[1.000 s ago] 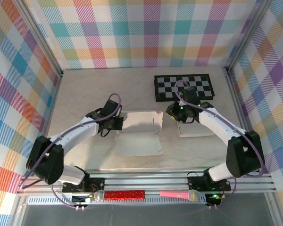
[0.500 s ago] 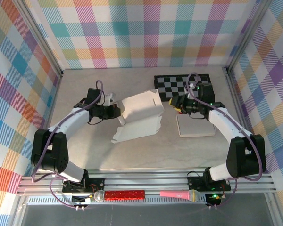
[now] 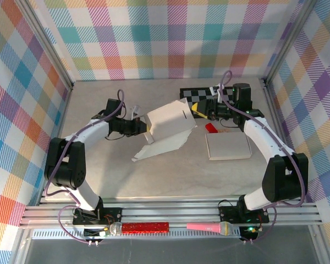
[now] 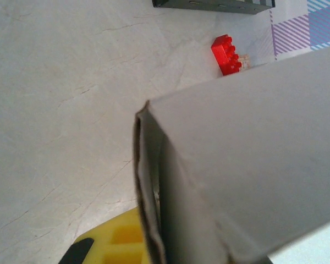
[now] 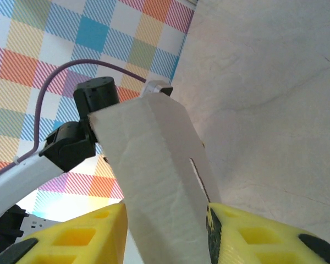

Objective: Fold the paper box

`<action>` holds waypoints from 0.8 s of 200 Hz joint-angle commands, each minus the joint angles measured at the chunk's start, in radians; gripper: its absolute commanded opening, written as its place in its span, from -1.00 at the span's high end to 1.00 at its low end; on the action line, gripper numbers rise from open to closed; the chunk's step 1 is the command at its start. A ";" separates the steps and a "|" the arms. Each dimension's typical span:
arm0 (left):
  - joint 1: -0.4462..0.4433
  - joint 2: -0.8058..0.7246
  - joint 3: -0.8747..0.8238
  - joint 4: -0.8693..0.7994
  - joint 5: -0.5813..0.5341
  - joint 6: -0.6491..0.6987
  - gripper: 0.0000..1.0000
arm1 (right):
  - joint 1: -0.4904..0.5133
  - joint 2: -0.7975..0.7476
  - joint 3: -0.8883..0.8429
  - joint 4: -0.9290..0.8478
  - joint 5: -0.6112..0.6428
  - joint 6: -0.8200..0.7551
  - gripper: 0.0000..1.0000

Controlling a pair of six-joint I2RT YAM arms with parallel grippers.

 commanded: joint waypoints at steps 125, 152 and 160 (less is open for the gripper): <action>-0.002 0.088 0.132 -0.045 0.088 0.028 1.00 | 0.026 0.089 0.163 -0.183 0.054 -0.180 0.21; -0.004 0.084 0.134 -0.052 0.090 0.034 1.00 | 0.041 0.105 0.192 -0.232 0.101 -0.221 0.22; -0.004 0.085 0.136 -0.055 0.089 0.035 1.00 | 0.046 0.110 0.203 -0.245 0.112 -0.233 0.22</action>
